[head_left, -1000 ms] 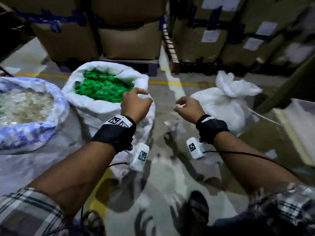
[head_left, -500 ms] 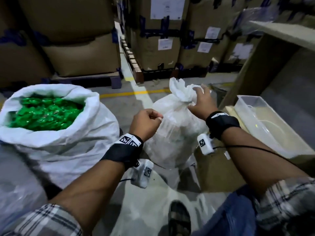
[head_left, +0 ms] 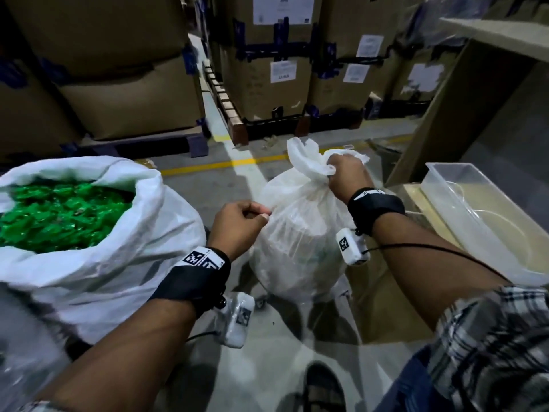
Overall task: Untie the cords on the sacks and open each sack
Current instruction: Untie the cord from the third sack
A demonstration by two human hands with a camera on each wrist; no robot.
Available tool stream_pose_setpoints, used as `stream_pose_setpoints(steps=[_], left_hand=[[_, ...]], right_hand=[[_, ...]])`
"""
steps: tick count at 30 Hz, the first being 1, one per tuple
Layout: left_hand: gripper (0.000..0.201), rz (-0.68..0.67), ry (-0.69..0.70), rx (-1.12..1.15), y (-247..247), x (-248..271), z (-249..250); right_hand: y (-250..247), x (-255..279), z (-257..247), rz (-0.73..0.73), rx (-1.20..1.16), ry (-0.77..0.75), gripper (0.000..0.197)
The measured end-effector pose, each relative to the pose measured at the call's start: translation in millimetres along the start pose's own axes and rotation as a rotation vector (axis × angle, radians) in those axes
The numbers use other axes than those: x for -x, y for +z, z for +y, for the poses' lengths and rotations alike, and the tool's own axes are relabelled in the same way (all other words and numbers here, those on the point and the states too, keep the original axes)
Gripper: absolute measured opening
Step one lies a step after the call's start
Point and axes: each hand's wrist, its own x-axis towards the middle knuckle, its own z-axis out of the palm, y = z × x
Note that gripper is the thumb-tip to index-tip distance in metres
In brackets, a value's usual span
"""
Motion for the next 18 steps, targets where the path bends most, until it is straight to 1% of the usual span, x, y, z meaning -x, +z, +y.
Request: stream_pose_setpoints(steps=[3,5,7,10,12,15,18], left_hand=[[0.007,0.016,0.019,-0.009,-13,6,11],[0.007,0.024,0.032,0.002,-23,14,17],[0.007,0.03,0.038,-0.004,-35,26,20],[0.006,0.017,0.041,-0.041,-56,49,22],[0.005,0.006,0.059,-0.087,-74,65,22],[0.007,0.011,0.1,-0.128,-96,89,26],[0.005,0.015,0.109,-0.193,-113,117,23]], right_hand=[[-16,14,-30,0.041,-0.11,-0.06,0.016],[-22,28,-51,0.022,-0.176,-0.11,0.02],[-27,44,-70,-0.027,-0.173,-0.151,0.024],[-31,66,-96,-0.062,-0.195,-0.153,0.03],[-34,82,-113,-0.069,-0.237,-0.151,0.03],[-40,108,-133,-0.089,-0.267,-0.168,0.024],[-43,134,-154,-0.091,-0.352,-0.181,0.01]])
